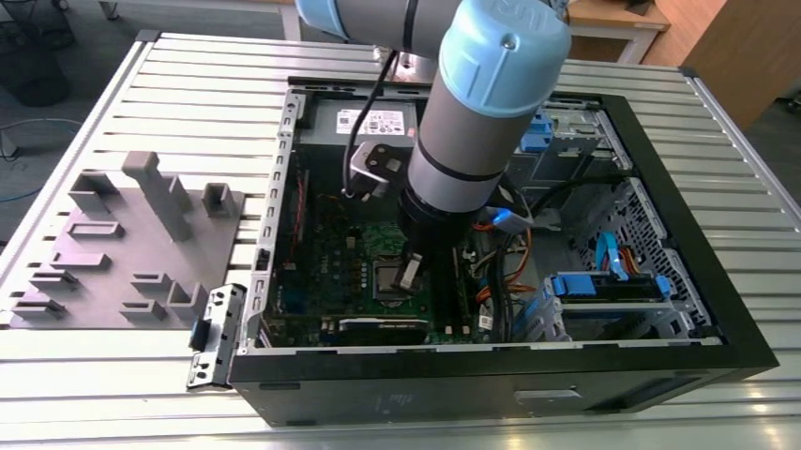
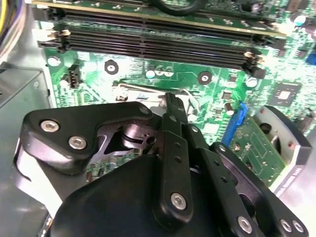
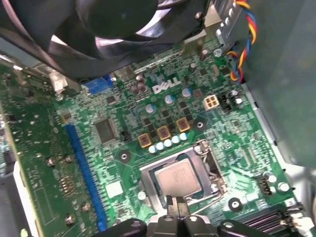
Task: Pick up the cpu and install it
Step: 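Install the first cpu locking lever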
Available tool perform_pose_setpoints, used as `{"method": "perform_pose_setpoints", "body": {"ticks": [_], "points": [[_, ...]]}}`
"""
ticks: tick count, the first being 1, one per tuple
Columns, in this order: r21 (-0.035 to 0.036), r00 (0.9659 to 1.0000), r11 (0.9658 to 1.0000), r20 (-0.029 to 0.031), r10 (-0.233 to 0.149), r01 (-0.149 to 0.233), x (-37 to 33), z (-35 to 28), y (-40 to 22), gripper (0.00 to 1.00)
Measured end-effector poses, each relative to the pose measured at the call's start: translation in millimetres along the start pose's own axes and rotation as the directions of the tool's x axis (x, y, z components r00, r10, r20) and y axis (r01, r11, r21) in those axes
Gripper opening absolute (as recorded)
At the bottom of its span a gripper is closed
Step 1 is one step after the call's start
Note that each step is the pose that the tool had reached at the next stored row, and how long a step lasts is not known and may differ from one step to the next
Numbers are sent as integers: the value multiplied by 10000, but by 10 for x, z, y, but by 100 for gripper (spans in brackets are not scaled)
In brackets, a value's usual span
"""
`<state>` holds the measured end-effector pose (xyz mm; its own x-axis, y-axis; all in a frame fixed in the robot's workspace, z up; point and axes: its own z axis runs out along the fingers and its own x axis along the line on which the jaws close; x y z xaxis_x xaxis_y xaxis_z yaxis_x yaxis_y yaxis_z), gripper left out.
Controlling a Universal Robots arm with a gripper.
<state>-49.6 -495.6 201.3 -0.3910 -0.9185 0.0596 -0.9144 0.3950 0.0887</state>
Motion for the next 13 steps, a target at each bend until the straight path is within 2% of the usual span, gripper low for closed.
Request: {"method": "perform_pose_setpoints", "body": {"ticks": [2,4,13], "points": [[59,9999,10000,-139,16,-15,-2,-1,-5,11],[88,9998,10000,-207,24,-22,-7,-1,-17,11],[95,9997,10000,-223,26,-24,-12,-5,-46,11]]}}
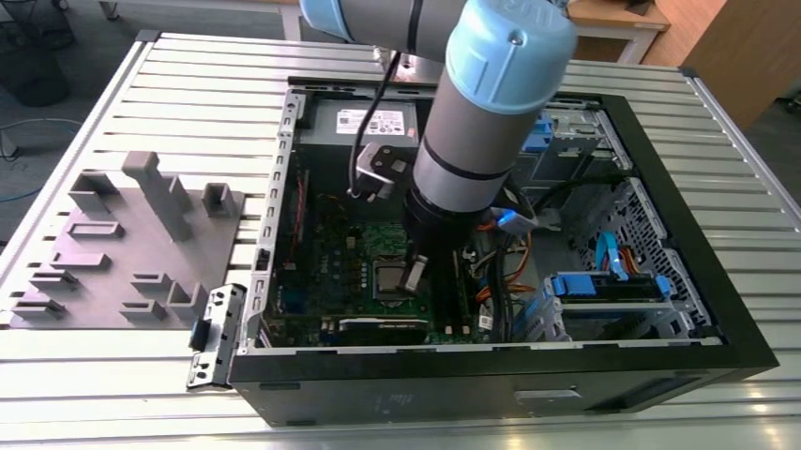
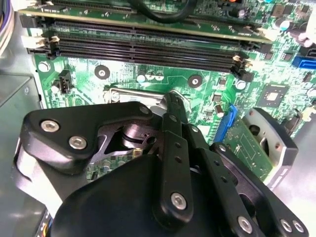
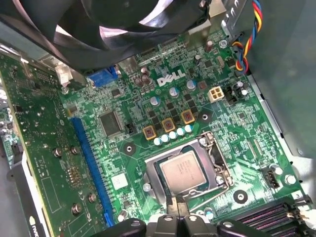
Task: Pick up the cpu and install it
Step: 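Install the first cpu locking lever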
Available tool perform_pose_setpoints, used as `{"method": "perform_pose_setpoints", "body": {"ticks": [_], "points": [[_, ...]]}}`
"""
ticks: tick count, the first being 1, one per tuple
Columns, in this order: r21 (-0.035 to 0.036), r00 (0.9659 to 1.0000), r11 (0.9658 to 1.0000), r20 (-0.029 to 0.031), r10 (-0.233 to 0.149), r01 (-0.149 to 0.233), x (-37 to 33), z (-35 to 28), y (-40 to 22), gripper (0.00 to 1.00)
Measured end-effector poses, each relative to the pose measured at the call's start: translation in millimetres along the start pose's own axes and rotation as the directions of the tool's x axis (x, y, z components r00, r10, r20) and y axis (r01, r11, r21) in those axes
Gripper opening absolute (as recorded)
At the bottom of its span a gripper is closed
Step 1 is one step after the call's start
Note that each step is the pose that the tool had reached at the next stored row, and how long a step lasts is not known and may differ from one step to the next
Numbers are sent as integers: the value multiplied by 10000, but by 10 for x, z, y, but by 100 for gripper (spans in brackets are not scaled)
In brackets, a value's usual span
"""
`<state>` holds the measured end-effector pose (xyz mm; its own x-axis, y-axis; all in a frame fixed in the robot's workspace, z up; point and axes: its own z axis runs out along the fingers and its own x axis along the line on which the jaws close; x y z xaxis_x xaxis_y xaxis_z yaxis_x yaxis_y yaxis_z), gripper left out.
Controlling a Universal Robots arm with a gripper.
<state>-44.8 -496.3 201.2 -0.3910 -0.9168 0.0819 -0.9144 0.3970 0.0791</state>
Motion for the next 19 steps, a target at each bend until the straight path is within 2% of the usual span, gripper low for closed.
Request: {"method": "perform_pose_setpoints", "body": {"ticks": [8,19], "points": [[0,10000,10000,4,0,0,-5,5,-42,11],[-2,10000,10000,4,0,0,22,88,-72,11]]}}
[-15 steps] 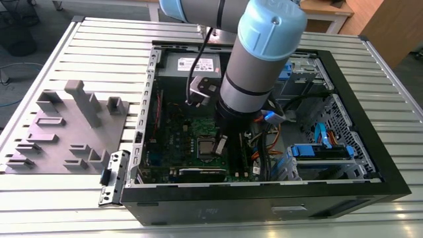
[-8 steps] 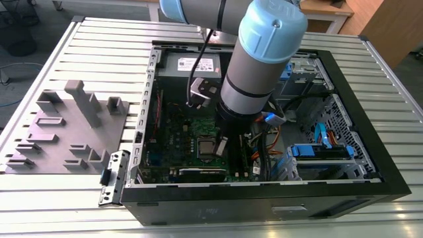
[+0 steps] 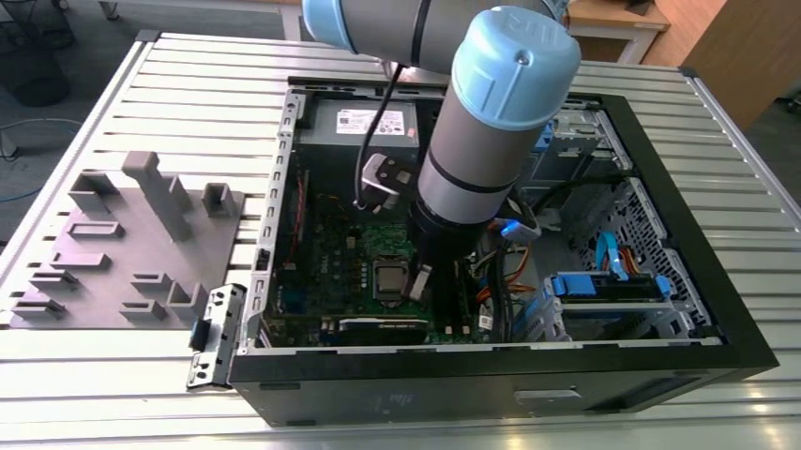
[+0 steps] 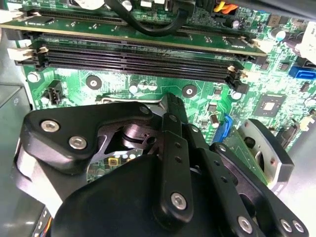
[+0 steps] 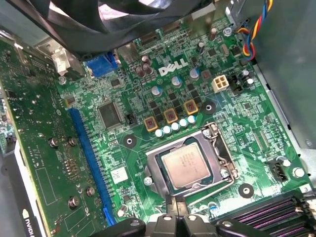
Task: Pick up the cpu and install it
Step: 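Install the first cpu locking lever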
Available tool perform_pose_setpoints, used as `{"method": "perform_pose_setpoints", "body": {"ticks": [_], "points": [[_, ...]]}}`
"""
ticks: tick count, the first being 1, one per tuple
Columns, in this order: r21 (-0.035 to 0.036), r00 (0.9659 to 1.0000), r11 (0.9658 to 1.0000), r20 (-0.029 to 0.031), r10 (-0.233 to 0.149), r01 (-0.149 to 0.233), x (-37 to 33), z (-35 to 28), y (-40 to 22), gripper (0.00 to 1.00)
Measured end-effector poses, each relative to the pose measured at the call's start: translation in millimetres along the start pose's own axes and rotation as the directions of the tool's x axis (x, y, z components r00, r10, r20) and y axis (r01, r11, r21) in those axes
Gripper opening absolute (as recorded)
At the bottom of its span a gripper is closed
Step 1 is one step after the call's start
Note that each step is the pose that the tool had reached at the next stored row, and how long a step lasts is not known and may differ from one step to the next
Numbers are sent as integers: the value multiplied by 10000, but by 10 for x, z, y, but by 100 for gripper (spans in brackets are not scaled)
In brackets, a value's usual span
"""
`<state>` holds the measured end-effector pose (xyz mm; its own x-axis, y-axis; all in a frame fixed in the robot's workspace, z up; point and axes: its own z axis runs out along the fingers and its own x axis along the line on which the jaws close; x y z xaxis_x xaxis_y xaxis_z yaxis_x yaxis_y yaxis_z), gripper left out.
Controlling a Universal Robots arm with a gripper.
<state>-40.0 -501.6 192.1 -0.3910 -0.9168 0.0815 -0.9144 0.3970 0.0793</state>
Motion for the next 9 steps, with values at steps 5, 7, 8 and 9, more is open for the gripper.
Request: {"method": "perform_pose_setpoints", "body": {"ticks": [5,7,8,9], "points": [[-2,10000,10000,4,-2,2,-6,23,-16,11],[-3,10000,10000,8,-1,1,-12,27,-29,11],[-4,10000,10000,6,0,0,-14,28,-35,11],[-4,10000,10000,9,-1,1,-16,30,-39,11]]}}
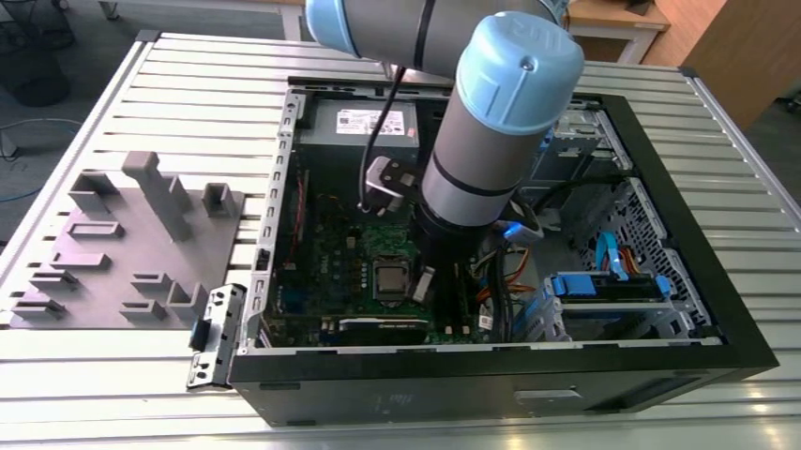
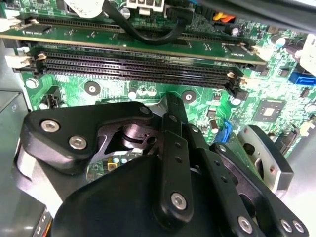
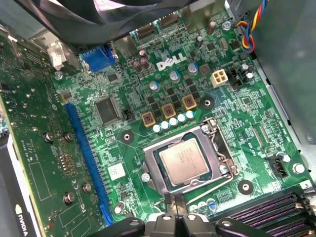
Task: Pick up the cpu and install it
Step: 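Install the first cpu locking lever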
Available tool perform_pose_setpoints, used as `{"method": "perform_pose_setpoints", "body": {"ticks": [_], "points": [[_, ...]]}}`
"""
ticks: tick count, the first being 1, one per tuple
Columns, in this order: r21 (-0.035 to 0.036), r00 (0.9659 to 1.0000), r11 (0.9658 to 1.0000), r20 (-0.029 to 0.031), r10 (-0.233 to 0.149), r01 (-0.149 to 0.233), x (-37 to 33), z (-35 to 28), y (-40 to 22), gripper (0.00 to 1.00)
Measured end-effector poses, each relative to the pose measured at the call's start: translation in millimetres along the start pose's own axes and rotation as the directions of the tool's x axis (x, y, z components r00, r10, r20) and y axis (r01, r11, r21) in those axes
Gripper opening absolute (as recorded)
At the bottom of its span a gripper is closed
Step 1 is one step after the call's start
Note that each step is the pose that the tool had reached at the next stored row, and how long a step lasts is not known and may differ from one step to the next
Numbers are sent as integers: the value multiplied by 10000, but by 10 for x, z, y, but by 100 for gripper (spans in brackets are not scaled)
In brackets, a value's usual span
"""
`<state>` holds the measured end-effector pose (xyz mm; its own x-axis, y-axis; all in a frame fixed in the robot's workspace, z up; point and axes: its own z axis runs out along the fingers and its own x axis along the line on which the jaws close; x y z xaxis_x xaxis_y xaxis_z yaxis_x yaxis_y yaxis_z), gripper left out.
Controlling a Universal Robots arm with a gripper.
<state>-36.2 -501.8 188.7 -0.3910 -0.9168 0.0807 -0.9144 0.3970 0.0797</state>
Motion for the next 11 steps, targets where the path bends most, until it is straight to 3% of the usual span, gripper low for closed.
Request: {"method": "perform_pose_setpoints", "body": {"ticks": [2,4,8,11], "points": [[-21,10000,10000,49,-8,8,-1,2,-2,11],[-71,9999,10000,168,-22,23,1,5,-4,11],[-134,9995,9999,316,-37,41,8,6,-7,11],[-154,9993,9999,364,-41,46,15,7,-9,11]]}}
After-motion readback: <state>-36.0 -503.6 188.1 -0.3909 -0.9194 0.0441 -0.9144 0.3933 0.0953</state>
